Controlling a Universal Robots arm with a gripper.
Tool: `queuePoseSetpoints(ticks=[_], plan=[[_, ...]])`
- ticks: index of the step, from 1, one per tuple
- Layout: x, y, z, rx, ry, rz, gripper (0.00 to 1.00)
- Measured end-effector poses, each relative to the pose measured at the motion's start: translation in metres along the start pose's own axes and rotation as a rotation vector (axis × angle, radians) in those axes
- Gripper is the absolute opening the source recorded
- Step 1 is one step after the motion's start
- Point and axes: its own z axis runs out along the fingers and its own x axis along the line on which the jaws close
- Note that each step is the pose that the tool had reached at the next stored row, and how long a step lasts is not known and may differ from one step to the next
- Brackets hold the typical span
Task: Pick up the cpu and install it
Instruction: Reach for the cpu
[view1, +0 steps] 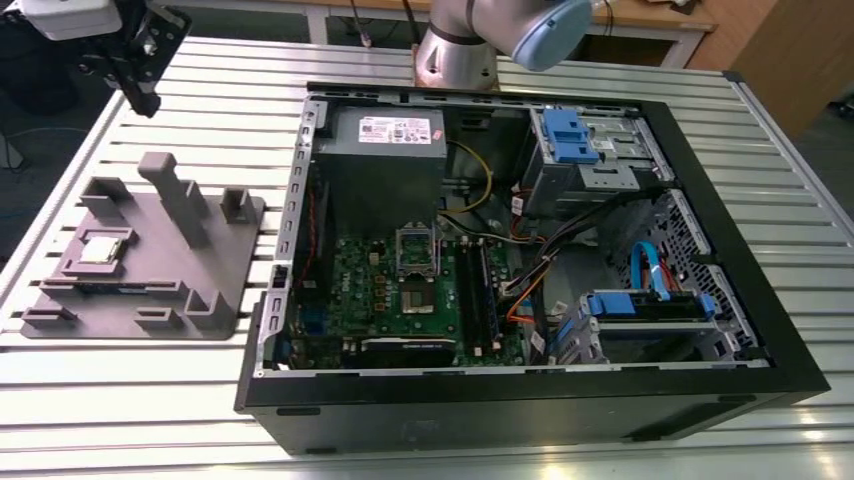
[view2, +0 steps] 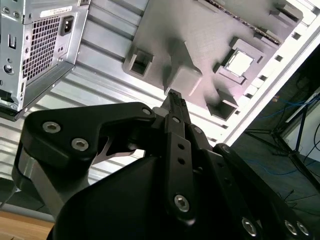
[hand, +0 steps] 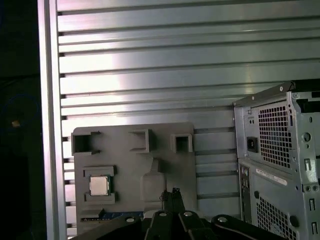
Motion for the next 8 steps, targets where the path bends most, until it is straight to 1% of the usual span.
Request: queuePoseSetpoints(ticks=[8], plan=[[0.0072, -0.0006, 0.0014, 0.0000, 0.0000, 0.000, 0.11]])
